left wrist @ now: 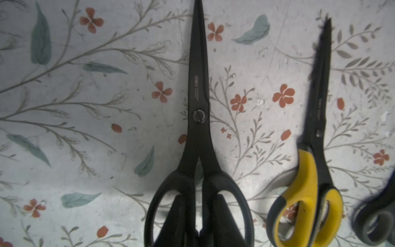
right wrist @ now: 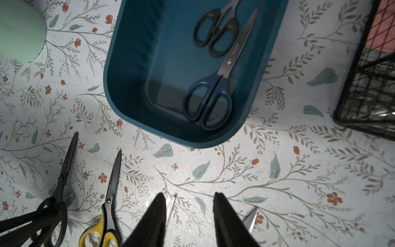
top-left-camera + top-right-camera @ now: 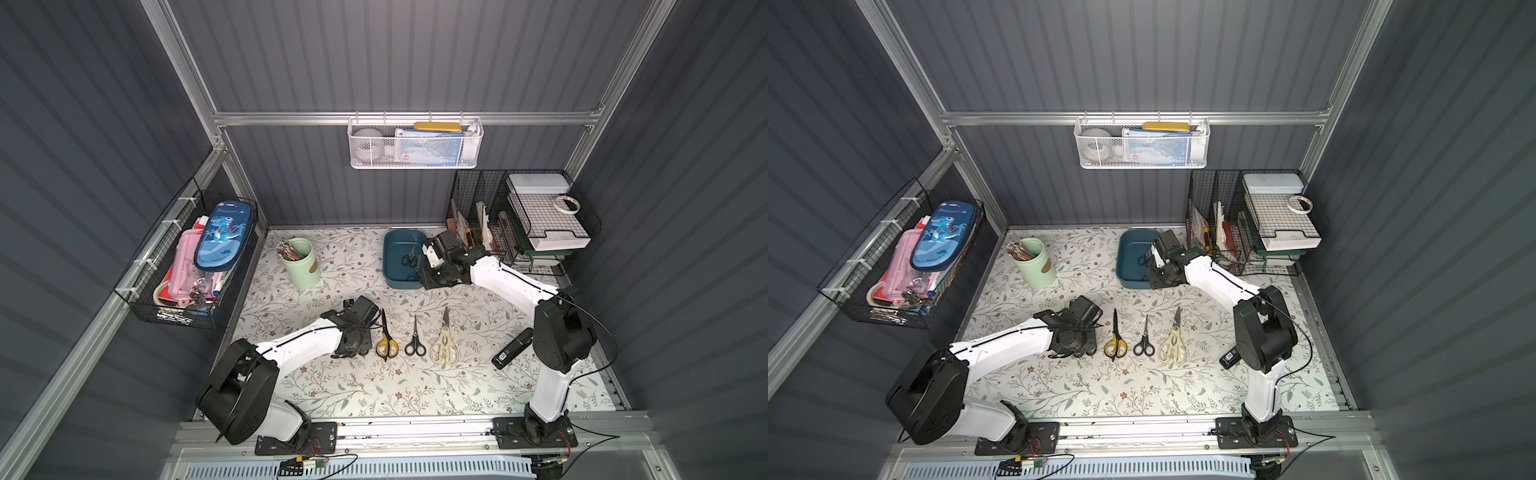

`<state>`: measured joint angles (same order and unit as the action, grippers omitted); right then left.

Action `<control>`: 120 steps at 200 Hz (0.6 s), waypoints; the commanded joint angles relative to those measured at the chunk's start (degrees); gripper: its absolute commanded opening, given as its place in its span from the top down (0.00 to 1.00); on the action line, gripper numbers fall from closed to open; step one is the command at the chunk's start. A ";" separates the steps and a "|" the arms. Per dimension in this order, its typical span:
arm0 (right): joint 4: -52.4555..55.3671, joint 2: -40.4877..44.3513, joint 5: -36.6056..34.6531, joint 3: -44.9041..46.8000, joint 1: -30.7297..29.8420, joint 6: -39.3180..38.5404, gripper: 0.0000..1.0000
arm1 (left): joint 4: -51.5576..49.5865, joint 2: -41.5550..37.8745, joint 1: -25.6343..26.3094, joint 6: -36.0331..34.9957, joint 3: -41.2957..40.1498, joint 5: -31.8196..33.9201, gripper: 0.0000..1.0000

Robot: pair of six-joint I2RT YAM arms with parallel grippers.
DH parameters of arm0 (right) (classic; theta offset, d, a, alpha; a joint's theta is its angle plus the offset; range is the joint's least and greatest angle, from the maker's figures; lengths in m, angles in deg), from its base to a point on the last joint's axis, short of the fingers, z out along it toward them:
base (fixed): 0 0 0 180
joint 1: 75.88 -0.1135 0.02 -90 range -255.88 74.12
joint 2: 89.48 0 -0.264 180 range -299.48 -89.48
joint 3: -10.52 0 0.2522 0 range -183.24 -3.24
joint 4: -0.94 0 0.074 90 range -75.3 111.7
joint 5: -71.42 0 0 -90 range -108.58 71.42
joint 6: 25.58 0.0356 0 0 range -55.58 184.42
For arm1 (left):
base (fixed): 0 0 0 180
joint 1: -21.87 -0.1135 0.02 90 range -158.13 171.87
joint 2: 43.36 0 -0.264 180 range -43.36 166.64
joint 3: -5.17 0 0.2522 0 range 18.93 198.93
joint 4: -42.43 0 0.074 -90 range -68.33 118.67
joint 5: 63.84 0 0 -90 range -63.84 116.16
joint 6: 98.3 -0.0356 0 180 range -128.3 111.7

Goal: Take the scissors out of the storage box
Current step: Place the scissors at the center of the board.

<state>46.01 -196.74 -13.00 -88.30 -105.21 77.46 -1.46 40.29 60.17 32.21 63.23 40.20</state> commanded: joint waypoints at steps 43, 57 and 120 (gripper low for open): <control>-1.87 2.90 -0.79 2.78 -0.25 0.59 0.59 | 1.46 3.66 0.37 -3.14 0.59 0.78 0.78; -1.97 2.94 -1.03 2.95 -0.23 0.59 0.59 | 1.54 4.38 0.37 -3.00 0.60 0.47 0.72; -1.43 4.31 -2.39 2.48 -0.13 0.43 0.59 | -3.04 3.67 0.37 -1.71 6.82 1.85 0.57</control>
<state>44.33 -194.71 -13.81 -85.94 -105.21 77.48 -0.92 45.26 60.26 30.25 65.39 41.23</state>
